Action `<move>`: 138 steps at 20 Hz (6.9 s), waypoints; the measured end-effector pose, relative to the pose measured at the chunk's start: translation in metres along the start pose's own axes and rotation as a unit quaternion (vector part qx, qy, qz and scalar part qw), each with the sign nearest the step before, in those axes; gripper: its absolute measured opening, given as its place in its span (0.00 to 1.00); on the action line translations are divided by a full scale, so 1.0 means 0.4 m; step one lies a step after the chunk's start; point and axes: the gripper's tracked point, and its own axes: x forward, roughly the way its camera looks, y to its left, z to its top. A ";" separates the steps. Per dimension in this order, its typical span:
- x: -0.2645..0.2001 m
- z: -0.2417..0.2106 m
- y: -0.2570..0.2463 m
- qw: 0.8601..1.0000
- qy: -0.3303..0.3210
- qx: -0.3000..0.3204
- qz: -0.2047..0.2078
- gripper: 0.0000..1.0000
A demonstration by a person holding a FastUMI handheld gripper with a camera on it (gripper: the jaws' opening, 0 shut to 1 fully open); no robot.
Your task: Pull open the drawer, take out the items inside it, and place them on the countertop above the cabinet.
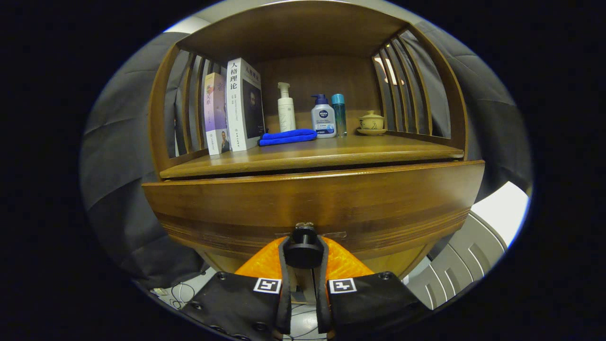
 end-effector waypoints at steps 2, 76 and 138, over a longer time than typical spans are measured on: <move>-0.037 -0.011 0.001 1.000 -0.001 -0.006 0.003 0.23; 0.079 -0.014 0.064 0.919 0.362 -0.109 0.111 0.97; 0.355 0.440 0.003 0.982 0.164 0.087 0.042 0.27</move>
